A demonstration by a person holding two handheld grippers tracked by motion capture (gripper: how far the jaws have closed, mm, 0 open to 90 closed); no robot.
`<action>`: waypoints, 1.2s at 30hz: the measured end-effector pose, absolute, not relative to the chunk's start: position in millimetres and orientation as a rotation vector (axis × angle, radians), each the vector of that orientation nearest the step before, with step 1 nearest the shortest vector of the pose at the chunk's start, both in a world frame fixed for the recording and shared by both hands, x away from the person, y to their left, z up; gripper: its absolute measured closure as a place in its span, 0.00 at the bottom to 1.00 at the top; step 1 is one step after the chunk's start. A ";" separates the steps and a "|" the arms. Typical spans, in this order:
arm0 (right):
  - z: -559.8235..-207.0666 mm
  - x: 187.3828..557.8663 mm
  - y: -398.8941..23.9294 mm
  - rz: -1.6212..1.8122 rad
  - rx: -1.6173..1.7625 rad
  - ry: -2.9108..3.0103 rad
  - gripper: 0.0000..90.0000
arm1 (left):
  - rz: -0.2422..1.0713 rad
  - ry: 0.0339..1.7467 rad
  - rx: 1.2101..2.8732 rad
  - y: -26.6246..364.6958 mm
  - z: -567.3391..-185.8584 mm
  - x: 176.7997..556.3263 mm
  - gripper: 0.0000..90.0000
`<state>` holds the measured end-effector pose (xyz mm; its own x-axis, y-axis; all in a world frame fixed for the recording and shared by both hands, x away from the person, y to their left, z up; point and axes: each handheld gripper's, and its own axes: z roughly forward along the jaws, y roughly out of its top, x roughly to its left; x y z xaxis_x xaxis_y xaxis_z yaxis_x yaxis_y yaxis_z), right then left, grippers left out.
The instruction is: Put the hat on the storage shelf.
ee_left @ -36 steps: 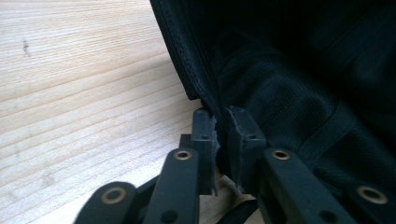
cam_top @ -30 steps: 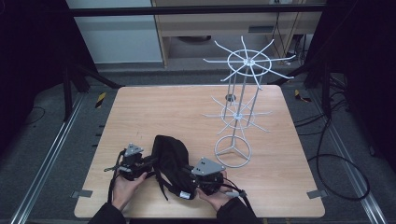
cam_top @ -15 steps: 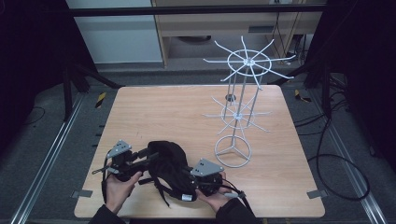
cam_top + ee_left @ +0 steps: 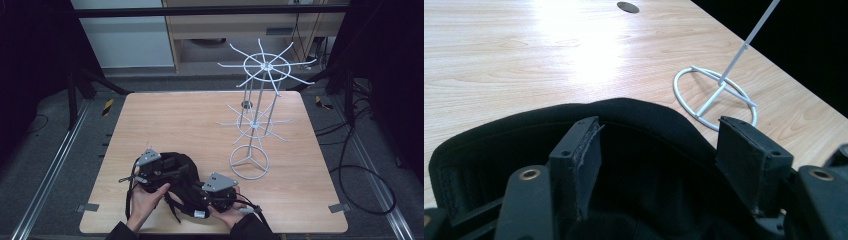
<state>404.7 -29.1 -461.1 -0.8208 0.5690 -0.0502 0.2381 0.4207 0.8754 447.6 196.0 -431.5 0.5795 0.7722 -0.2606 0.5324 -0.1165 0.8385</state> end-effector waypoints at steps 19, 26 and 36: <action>-466.1 402.9 -25.1 1.373 0.639 2.417 0.90 | 0.254 1.103 1.849 178.0 -440.1 453.4 0.57; -462.8 403.4 -28.1 1.432 0.663 2.422 0.78 | 0.224 1.081 1.803 180.4 -432.6 446.3 0.81; -435.2 397.7 -48.0 1.625 0.672 2.301 0.62 | 0.310 0.999 1.715 193.1 -401.1 428.2 0.89</action>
